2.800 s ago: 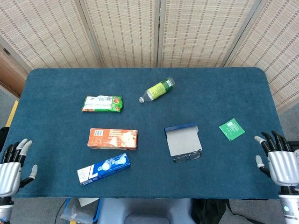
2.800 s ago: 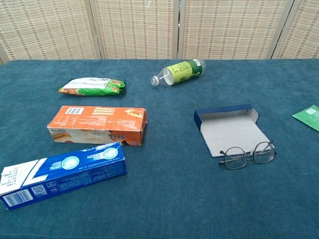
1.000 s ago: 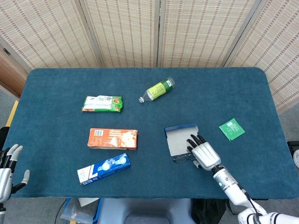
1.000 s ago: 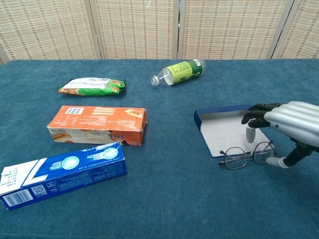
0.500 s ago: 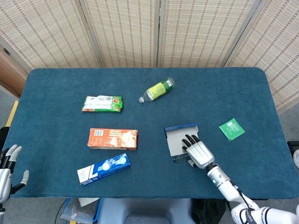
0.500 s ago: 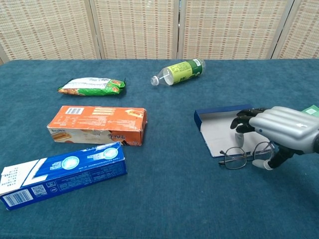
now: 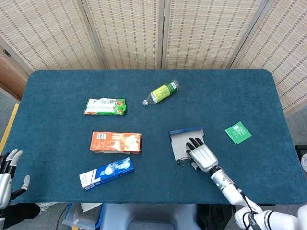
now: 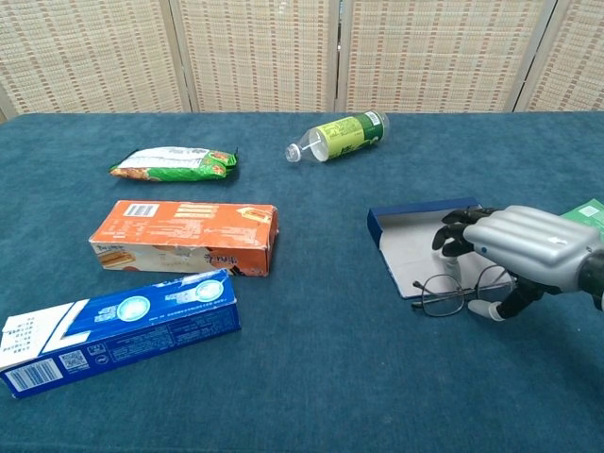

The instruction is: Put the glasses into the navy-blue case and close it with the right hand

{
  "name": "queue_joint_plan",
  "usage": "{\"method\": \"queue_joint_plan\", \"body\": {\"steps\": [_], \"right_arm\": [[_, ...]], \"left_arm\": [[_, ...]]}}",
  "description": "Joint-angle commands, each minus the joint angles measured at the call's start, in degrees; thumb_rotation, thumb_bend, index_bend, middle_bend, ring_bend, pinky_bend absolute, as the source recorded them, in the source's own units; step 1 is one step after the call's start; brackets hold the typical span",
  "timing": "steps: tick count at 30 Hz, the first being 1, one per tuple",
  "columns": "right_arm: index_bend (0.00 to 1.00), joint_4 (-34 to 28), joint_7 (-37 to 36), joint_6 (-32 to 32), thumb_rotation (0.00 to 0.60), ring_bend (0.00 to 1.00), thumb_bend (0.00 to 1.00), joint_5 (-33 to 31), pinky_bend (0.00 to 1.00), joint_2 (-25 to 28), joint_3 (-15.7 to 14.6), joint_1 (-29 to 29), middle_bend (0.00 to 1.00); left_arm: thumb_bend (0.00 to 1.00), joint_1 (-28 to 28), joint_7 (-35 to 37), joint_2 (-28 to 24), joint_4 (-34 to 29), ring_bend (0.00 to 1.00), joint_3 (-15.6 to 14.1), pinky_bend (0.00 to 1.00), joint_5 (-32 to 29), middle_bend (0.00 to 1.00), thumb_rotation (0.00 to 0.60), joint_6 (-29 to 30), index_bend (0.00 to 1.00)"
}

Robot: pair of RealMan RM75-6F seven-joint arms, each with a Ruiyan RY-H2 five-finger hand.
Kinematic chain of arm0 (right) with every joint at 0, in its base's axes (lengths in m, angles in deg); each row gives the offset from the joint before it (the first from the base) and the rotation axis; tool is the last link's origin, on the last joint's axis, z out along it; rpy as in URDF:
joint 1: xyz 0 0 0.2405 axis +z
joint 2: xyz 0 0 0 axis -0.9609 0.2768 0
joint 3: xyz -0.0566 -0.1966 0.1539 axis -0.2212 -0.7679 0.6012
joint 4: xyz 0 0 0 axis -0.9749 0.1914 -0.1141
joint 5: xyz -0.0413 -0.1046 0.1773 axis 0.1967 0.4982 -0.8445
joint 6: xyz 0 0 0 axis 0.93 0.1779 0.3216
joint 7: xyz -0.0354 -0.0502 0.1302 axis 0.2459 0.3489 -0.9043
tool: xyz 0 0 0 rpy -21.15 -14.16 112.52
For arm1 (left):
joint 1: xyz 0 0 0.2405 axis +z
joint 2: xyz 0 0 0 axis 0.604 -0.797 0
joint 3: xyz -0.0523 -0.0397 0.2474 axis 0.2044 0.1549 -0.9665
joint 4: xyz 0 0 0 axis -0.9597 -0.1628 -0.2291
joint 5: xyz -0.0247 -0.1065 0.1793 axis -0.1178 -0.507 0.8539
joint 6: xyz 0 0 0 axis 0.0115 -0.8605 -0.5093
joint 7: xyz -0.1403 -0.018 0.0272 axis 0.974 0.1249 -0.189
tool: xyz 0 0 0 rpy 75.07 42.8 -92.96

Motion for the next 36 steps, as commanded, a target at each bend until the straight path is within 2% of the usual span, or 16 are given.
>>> {"method": "queue_joint_plan", "body": {"steps": [1,10,17,26,36], "right_arm": [[0.48,0.4,-0.1,0.1,0.6,0.06,0.32,-0.1,0.12,-0.3,0.0,0.2,0.21],[0.55,2.2,-1.4,-0.4,0.6,0.06,0.41,0.1,0.12,-1.4,-0.2,0.7,0.25],[0.56,2.4,-2.0,-1.1,0.6,0.06,0.45,0.1,0.12,-1.1,0.2,1.0,0.26],[0.57,2.3,-1.8,-1.5,0.6,0.06,0.46,-1.1,0.12,-0.4,2.6,2.3,0.26],[0.57,4.6,-0.2,2.8,0.6,0.06,0.46,-7.1,0.12,-1.9,5.5,5.2,0.26]], "left_arm": [[0.42,0.0,0.0,0.0,0.1,0.0,0.0,0.0,0.0,0.0,0.6,0.0,0.07],[0.42,0.3,0.6,0.2,0.6,0.0,0.0,0.0,-0.3,0.0,0.6,0.0,0.07],[0.42,0.4,1.2,0.3,1.2,0.0,0.0,0.0,-0.4,0.0,0.6,0.1,0.07],[0.42,0.5,1.6,0.5,1.6,0.0,0.1,0.0,-0.4,0.0,0.6,0.0,0.07],[0.42,0.5,1.5,0.3,1.4,0.0,0.1,0.0,-0.4,0.0,0.6,-0.1,0.07]]}}
